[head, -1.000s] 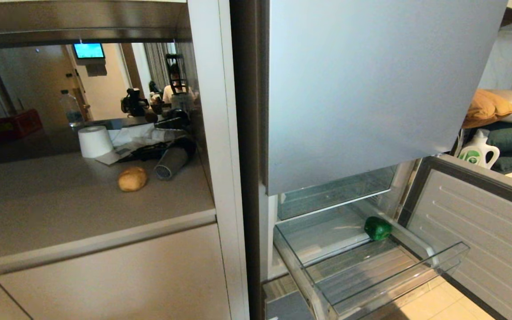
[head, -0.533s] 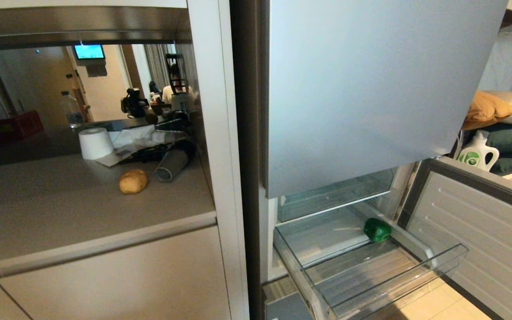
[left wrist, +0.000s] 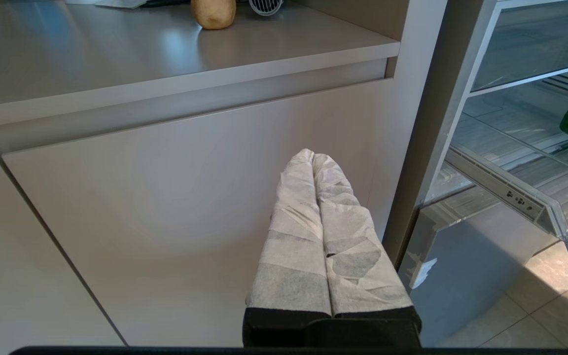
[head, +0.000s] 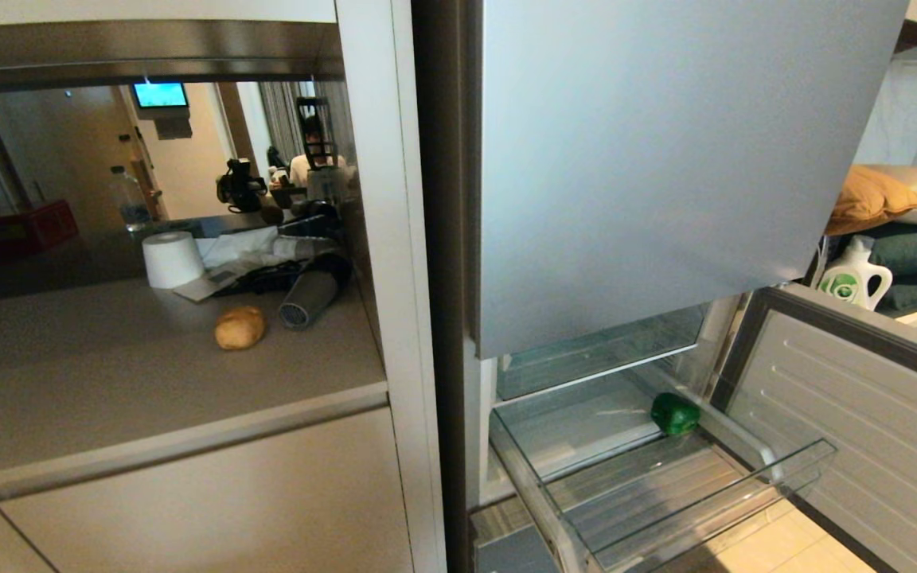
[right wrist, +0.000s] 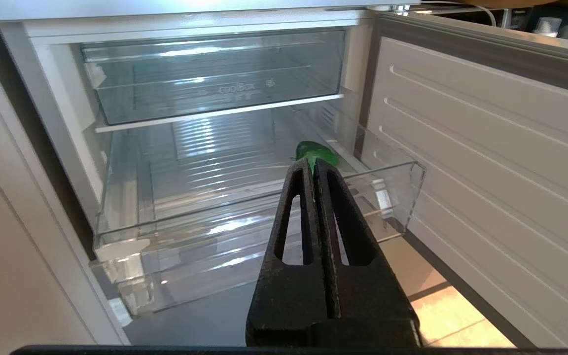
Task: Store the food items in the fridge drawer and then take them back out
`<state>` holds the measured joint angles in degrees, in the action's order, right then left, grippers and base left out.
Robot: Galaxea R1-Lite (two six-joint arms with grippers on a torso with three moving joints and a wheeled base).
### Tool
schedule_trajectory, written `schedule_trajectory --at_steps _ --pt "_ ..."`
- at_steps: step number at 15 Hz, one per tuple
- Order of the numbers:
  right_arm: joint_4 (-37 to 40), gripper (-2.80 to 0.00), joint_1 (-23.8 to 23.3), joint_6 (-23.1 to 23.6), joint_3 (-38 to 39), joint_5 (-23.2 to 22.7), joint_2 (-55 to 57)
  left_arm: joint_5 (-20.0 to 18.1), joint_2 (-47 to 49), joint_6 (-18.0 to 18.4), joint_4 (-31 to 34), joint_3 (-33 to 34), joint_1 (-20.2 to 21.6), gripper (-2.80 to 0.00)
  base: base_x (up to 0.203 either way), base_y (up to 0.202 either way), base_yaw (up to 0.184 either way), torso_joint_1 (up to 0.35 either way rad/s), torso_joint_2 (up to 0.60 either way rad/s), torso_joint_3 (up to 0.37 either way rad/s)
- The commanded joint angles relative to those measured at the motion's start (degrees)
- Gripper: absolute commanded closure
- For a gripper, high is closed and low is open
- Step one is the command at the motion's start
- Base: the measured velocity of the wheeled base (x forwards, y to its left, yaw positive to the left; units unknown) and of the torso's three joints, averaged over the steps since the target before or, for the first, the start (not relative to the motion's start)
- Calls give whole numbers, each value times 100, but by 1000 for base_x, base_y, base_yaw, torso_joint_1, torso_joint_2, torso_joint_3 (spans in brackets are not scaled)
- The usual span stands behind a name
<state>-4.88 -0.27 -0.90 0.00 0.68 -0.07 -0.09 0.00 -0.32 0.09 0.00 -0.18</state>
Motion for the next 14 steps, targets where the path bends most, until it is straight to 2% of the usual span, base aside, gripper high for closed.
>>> schedule_trajectory --at_steps 1,14 --pt "-5 0 0 2 176 2 7 0 9 3 0 0 -2 0 0 0 0 0 0 0" --pt "-5 0 0 2 176 2 7 0 9 6 0 0 1 0 0 0 0 5 1 -153"
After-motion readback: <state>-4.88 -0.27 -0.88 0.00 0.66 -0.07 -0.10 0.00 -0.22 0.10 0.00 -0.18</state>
